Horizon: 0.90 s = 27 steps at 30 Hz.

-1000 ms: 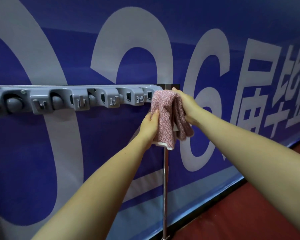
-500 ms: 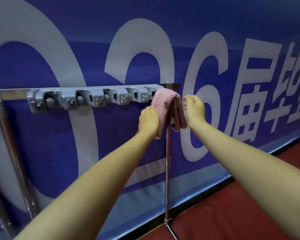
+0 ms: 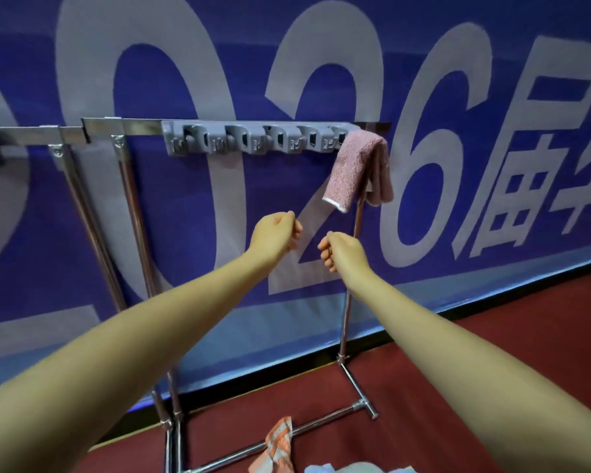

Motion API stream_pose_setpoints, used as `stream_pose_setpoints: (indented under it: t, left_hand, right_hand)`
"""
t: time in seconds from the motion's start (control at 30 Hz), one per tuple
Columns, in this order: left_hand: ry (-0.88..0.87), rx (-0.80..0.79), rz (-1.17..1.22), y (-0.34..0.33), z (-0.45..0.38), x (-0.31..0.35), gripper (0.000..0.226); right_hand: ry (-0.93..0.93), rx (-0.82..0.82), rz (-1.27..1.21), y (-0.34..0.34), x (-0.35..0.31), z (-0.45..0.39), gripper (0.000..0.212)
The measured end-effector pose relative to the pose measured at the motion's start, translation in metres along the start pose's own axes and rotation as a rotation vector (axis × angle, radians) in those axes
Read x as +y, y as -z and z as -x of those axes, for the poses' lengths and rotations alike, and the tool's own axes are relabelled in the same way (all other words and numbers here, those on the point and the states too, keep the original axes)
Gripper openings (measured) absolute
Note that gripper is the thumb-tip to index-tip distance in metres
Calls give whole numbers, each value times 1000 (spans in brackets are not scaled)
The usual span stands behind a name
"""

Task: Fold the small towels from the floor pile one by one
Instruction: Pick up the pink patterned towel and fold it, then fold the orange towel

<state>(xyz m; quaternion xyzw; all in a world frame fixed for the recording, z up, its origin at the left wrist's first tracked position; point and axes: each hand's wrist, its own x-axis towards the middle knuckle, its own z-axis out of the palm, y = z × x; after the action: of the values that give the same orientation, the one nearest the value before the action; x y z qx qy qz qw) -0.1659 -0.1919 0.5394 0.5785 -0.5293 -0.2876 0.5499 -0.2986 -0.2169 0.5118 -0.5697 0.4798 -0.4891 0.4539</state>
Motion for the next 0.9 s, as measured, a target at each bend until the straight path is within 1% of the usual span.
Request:
stream_pose_setpoints:
  t: [0.17, 0.3, 0.47, 0.57, 0.63, 0.73, 0.8, 0.9]
  left_hand:
    - [155, -62, -77, 37, 37, -62, 40]
    - [274, -101, -205, 60, 67, -139, 41]
    - [531, -50, -194, 73, 112, -244, 40]
    - [654, -25, -195, 75, 135, -297, 41]
    - [729, -35, -189, 73, 146, -328, 42]
    - [782, -105, -216, 65, 158, -374, 40]
    - [820, -145, -220, 60, 167, -401, 36]
    - [882, -208, -244, 51, 182, -442, 32]
  right_hand:
    - [-118, -83, 21, -42, 59, 25, 33]
    - [-221, -185, 124, -83, 134, 48, 29]
    - [-361, -274, 216, -121, 229, 77, 26]
    - [-478, -278, 239, -133, 283, 93, 30]
    - [-558, -280, 272, -136, 315, 103, 27]
    - [-641, -248, 336, -136, 358, 117, 18]
    - [-695, -233, 352, -136, 386, 122, 17]
    - [-751, -270, 435, -140, 427, 128, 18]
